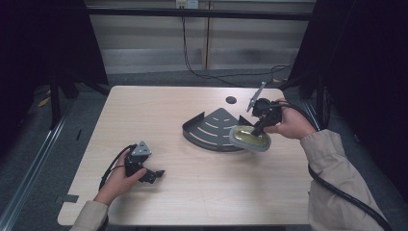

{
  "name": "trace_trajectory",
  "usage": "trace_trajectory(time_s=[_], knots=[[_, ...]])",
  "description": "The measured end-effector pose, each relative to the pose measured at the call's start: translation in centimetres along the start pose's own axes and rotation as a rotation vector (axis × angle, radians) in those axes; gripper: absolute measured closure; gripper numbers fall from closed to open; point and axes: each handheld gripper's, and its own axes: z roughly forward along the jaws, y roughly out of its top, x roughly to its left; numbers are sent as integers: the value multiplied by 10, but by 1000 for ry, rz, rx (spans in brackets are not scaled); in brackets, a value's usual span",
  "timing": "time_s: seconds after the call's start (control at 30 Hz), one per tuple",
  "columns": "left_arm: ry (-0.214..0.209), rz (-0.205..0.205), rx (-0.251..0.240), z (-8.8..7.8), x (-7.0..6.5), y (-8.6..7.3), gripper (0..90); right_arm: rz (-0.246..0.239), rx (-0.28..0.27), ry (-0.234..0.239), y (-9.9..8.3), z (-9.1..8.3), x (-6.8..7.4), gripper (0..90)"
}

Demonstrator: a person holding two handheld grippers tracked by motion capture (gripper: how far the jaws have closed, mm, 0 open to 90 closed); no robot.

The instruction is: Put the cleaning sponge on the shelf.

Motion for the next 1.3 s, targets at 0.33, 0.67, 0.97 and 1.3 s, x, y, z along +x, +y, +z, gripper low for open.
trace_trajectory(time_s=[0.33,0.67,0.97,1.3], knots=[[-3,-5,-1,0,0,0,0,76,-18,-19,15,2,-10,712],[-1,-2,-1,0,0,0,0,136,-24,-44,28,6,-20,712],[0,0,-1,0,0,0,0,200,-36,-59,32,15,-27,711],[-1,-2,0,0,0,0,0,218,-35,-66,40,26,-32,712]])
